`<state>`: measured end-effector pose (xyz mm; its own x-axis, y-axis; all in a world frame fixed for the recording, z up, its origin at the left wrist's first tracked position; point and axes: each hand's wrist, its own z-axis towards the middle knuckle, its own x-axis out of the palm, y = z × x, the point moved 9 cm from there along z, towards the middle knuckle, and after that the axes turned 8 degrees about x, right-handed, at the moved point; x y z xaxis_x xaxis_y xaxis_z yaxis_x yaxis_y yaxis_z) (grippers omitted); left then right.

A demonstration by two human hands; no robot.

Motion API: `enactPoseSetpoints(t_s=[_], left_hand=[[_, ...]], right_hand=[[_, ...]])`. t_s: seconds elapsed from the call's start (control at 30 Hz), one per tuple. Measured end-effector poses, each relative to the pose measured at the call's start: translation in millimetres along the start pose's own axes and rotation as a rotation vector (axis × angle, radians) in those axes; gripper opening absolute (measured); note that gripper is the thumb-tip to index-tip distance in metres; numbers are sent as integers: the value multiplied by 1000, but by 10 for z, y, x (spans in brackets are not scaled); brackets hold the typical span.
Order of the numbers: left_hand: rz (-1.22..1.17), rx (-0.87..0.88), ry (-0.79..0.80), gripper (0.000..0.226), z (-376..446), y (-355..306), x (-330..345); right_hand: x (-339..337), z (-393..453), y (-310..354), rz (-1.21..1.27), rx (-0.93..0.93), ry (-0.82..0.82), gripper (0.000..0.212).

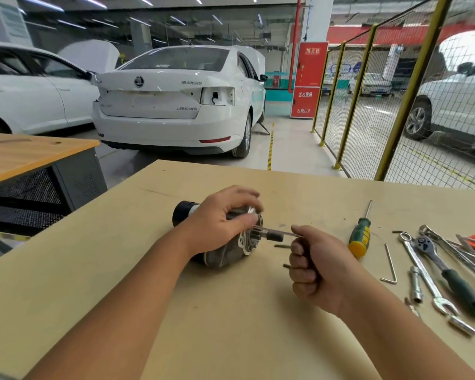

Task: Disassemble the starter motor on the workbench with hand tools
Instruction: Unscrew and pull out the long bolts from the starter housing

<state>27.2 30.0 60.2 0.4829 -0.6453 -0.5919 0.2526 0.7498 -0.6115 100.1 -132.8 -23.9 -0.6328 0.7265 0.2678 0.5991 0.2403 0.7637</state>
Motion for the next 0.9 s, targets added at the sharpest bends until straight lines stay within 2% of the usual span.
enactPoseSetpoints(t_s=[0.07, 0.1, 0.17, 0.27, 0.33, 0.4, 0.5, 0.57, 0.63, 0.7, 0.83, 0.9], left_hand=[[106, -41, -150, 33, -30, 86, -252], [245, -97, -163, 42, -57, 183, -365], [426, -241, -50, 56, -141, 435, -457], [314, -292, 20, 65, -222, 627, -414], [304, -272, 9, 55, -224, 616, -385], [300, -274, 3, 43, -212, 597, -375], [288, -257, -10, 46, -204, 587, -372], [271, -245, -12, 48, -203, 575, -360], [253, -242, -16, 49, -198, 562, -354], [252, -253, -16, 52, -201, 560, -358], [315, -295, -11, 59, -209, 519, -365], [358, -260, -55, 66, -182, 408, -373]], right_hand=[[-11, -5, 35, -16, -16, -2, 47], [-11, -9, 51, -22, -28, 1, 47], [1, -13, 90, -42, -69, 14, 48], [10, -19, 183, -143, -180, 32, 49], [-1, -48, 292, -265, -291, 33, 48], [-19, -113, 439, -519, -449, -27, 49], [-12, -266, 649, -1048, -769, -259, 41], [31, -342, 702, -1142, -893, -299, 32], [68, -361, 704, -1124, -945, -277, 22], [97, -331, 659, -987, -934, -200, 18], [192, -191, 432, -443, -657, 129, 26], [252, -152, 339, -277, -514, 218, 36]])
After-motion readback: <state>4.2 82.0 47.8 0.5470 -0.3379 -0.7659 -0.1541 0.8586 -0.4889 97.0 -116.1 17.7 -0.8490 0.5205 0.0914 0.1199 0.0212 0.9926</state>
